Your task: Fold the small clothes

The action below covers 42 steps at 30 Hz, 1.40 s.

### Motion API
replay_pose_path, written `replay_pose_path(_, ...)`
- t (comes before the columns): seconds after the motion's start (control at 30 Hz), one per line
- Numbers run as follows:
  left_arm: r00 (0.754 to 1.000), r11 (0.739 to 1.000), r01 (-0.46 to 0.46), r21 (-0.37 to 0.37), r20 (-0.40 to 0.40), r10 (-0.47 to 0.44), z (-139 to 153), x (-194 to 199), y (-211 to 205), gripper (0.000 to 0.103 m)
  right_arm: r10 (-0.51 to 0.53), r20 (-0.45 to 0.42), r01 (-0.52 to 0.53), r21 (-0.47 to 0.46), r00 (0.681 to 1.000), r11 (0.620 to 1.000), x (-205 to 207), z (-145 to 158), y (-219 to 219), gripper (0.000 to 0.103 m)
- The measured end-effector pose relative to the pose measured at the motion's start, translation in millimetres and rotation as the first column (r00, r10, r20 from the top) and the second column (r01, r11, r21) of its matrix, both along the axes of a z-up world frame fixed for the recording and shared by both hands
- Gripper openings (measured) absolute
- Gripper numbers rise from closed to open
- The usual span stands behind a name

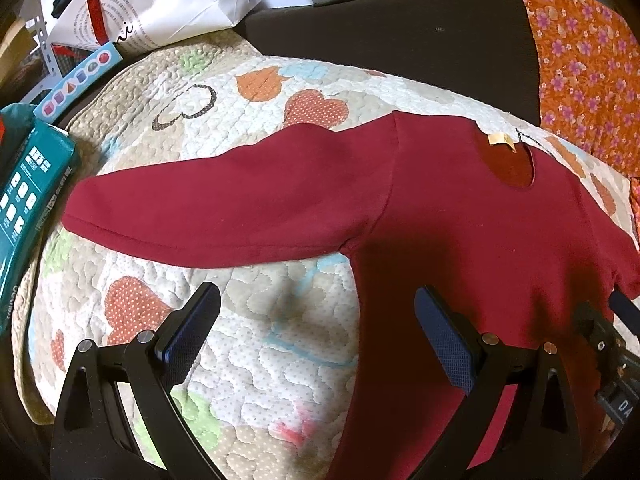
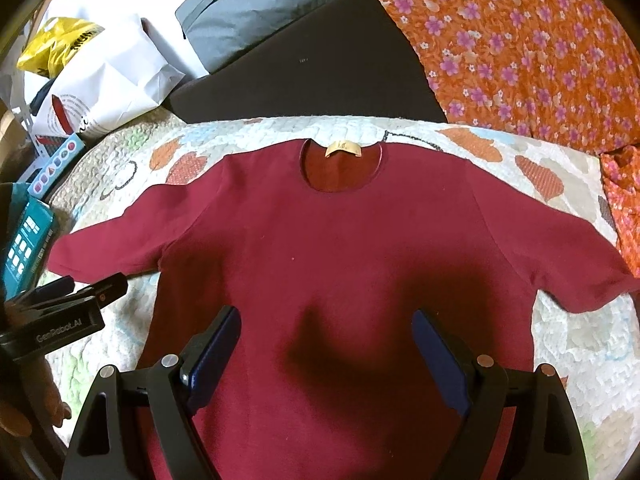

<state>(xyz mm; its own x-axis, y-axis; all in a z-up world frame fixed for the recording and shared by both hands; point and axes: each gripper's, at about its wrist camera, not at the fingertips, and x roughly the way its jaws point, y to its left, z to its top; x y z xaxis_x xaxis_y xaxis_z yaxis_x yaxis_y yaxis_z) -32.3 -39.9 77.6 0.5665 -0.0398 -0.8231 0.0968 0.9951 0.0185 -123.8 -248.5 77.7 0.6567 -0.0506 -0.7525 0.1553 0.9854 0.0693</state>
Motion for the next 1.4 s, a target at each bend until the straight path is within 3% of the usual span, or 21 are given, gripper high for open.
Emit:
replay_pose_path(0.23,0.999,0.999,-0.036,-0.002,-0.013,0.036,1,6,14,0.098,-0.022,-0.009,0.023,0.025,1.0,0.999,5,-5,-5,0.087)
replay_pose_path(0.37,0.99,0.99,-0.14,0.004,-0.022,0.14,3,20,47,0.098,-0.01,-0.026,0.012,0.048,1.0,0.999,7,-9,-5,0.087)
replay_pose_path(0.5,0.954,0.954,-0.296,-0.05,-0.056,0.294,2,43,107,0.098,0.002,-0.04,0.0,0.059,0.999,0.998,8,-12,-5,0.087)
replay_pose_path(0.57,0.924,0.917,-0.379,-0.125,-0.116,0.365,-5,54,143,0.098,-0.002,-0.041,0.005,0.071,0.999,0.997,8,-12,-7,0.087)
replay_pose_path(0.6,0.896,0.883,-0.44,-0.163,-0.151,0.419,-11,59,163,0.098,-0.007,-0.043,0.011,0.084,0.999,0.996,9,-13,-9,0.087)
replay_pose_path(0.67,0.834,0.812,-0.549,-0.198,-0.198,0.516,-22,67,196,0.084,-0.014,-0.053,0.021,0.119,0.998,0.993,11,-16,-12,0.087)
replay_pose_path(0.73,0.771,0.747,-0.635,-0.199,-0.231,0.594,-31,75,222,0.077,-0.019,-0.068,0.029,0.15,0.997,0.988,14,-20,-15,0.087)
replay_pose_path(0.83,0.724,0.7,-0.689,-0.187,-0.201,0.659,-35,89,247,0.077,-0.02,-0.087,0.034,0.169,0.996,0.985,16,-26,-18,0.087)
replay_pose_path(0.9,0.714,0.691,-0.7,-0.178,-0.159,0.682,-33,97,254,0.077,-0.016,-0.089,0.031,0.168,0.996,0.985,17,-27,-18,0.087)
replay_pose_path(1.0,0.728,0.709,-0.685,-0.167,-0.12,0.675,-38,113,258,0.077,-0.005,-0.096,0.019,0.15,0.995,0.989,20,-28,-17,0.087)
replay_pose_path(1.03,0.732,0.716,-0.681,-0.156,-0.105,0.673,-40,117,256,0.072,-0.001,-0.099,0.016,0.145,0.995,0.989,21,-29,-17,0.087)
replay_pose_path(1.1,0.748,0.734,-0.663,-0.147,-0.084,0.658,-38,122,255,0.053,-0.003,-0.103,0.018,0.148,0.995,0.989,22,-30,-18,0.087)
replay_pose_path(1.17,0.776,0.747,-0.627,-0.219,-0.1,0.622,-33,123,253,0.008,-0.009,-0.106,0.026,0.159,0.994,0.987,22,-31,-21,0.087)
replay_pose_path(1.23,0.802,0.727,-0.586,-0.357,-0.127,0.584,-26,120,249,0.008,-0.014,-0.113,0.033,0.167,0.993,0.985,21,-31,-24,0.087)
replay_pose_path(1.27,0.813,0.733,-0.569,-0.372,-0.12,0.57,-18,117,241,0.008,-0.015,-0.112,0.034,0.173,0.994,0.984,20,-31,-26,0.087)
replay_pose_path(1.3,0.838,0.756,-0.53,-0.385,-0.103,0.535,-7,116,228,0.008,-0.017,-0.106,0.036,0.18,0.994,0.983,19,-29,-28,0.087)
replay_pose_path(1.33,0.879,0.79,-0.454,-0.413,-0.064,0.472,11,112,206,0.008,-0.021,-0.098,0.039,0.184,0.995,0.982,17,-27,-30,0.087)
replay_pose_path(1.4,0.93,0.828,-0.329,-0.455,-0.005,0.367,40,100,166,0.008,-0.027,-0.08,0.042,0.19,0.996,0.981,13,-21,-34,0.087)
